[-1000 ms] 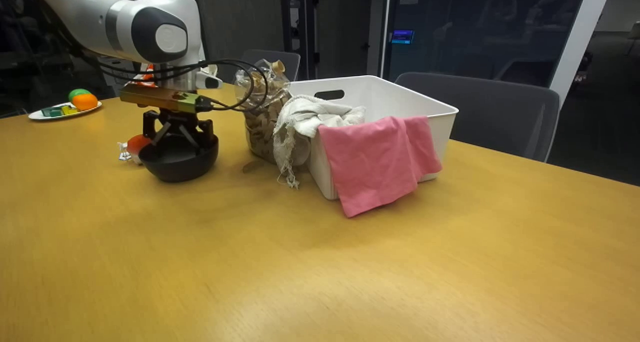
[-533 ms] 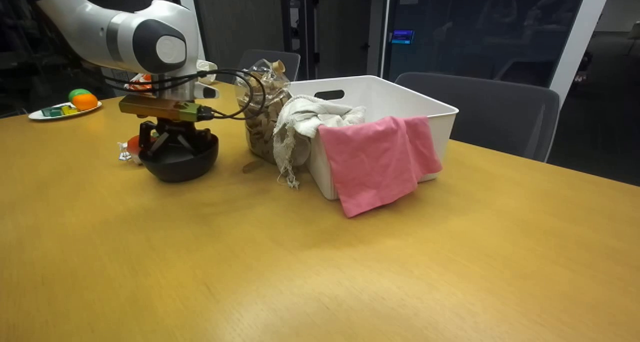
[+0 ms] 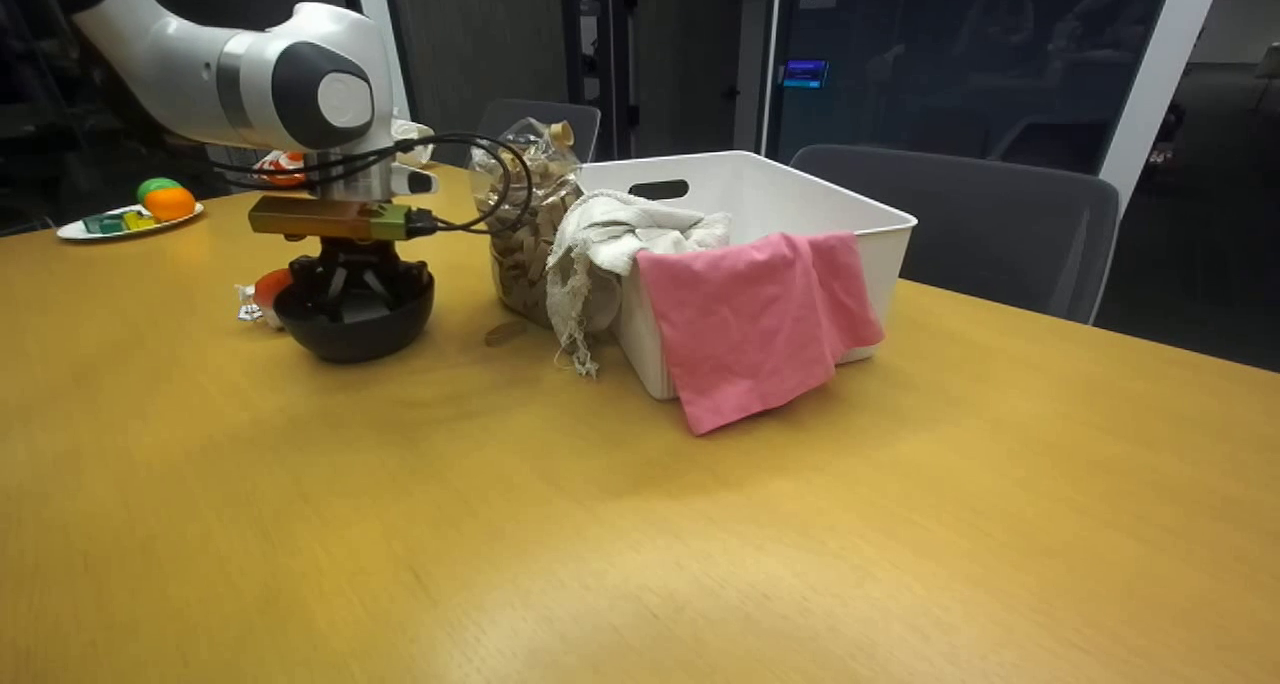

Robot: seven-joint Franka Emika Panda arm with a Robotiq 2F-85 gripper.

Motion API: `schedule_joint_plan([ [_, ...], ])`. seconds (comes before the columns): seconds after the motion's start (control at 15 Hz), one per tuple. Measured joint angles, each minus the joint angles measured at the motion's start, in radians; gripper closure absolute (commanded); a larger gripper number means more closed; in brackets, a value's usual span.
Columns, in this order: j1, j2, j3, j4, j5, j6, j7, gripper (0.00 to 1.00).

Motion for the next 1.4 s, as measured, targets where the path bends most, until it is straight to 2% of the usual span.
schedule_joint_plan([
  [0.13,0.0,-0.002,0.0,0.001,-0.008,0.004,0.0,0.79],
  [0.33,0.0,-0.004,0.0,0.003,-0.008,0.005,0.0,0.87],
  [0.93,-0.004,-0.012,-0.007,0.005,-0.008,0.002,0.0,0.8],
  [1.4,-0.011,-0.078,-0.007,0.011,0.011,-0.07,-0.014,0.83],
])
